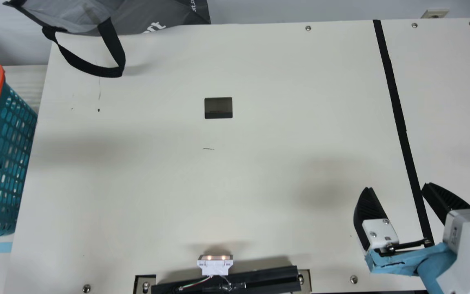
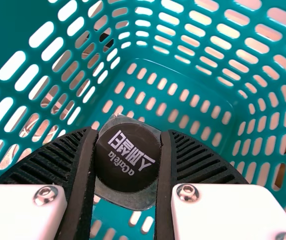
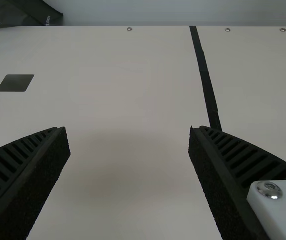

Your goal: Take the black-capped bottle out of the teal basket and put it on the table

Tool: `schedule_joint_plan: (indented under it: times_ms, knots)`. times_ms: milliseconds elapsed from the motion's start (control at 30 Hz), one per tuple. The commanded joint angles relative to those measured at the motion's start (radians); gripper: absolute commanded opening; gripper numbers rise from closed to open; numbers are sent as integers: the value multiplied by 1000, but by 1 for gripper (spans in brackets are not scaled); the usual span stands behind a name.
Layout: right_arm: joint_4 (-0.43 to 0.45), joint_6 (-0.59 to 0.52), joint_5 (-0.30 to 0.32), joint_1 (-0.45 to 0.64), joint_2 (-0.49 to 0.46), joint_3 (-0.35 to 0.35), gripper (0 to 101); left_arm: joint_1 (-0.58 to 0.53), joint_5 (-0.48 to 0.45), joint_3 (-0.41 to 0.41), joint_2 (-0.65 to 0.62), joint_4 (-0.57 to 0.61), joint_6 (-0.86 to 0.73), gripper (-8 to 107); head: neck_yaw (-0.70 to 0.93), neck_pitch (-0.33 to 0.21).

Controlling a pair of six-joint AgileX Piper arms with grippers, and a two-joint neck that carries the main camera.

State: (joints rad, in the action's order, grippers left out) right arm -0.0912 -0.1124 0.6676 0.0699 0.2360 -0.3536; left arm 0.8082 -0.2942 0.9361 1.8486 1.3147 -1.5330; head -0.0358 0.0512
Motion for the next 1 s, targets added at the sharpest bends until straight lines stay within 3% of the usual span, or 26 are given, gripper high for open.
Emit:
schedule_joint_plan:
  times_ms: [0,967]
  knots:
    - [0,0,0,0,0,0,91,-5,-2,-3,-8,-4,7,0,8,-4]
    - [0,0,1,0,0,0,91,-97,-94,5,-336,-245,304,0,8,-4]
